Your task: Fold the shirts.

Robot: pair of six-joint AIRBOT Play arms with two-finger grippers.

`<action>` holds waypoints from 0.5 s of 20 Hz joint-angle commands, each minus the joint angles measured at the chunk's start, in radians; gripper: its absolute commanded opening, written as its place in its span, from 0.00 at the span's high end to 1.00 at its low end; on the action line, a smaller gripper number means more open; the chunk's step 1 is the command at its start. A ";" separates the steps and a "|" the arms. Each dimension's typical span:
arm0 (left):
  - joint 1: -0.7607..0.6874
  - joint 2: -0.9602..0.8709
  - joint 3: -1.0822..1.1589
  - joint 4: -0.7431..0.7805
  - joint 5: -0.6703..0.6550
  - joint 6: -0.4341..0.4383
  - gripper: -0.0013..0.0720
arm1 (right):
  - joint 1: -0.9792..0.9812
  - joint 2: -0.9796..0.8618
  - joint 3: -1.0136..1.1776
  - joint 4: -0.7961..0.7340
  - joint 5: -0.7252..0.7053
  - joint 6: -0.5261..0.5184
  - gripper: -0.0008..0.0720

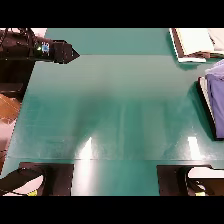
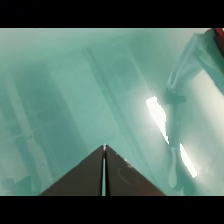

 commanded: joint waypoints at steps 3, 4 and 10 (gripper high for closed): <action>-0.001 0.000 0.000 0.001 -0.034 0.004 0.95 | -0.052 0.104 -0.060 -0.008 0.064 0.002 0.97; -0.001 0.000 0.000 0.001 -0.037 0.004 0.95 | -0.068 0.138 -0.101 -0.008 0.076 0.002 0.97; -0.001 0.000 0.000 0.001 -0.042 0.011 0.95 | -0.178 0.327 -0.377 -0.074 0.199 0.001 0.96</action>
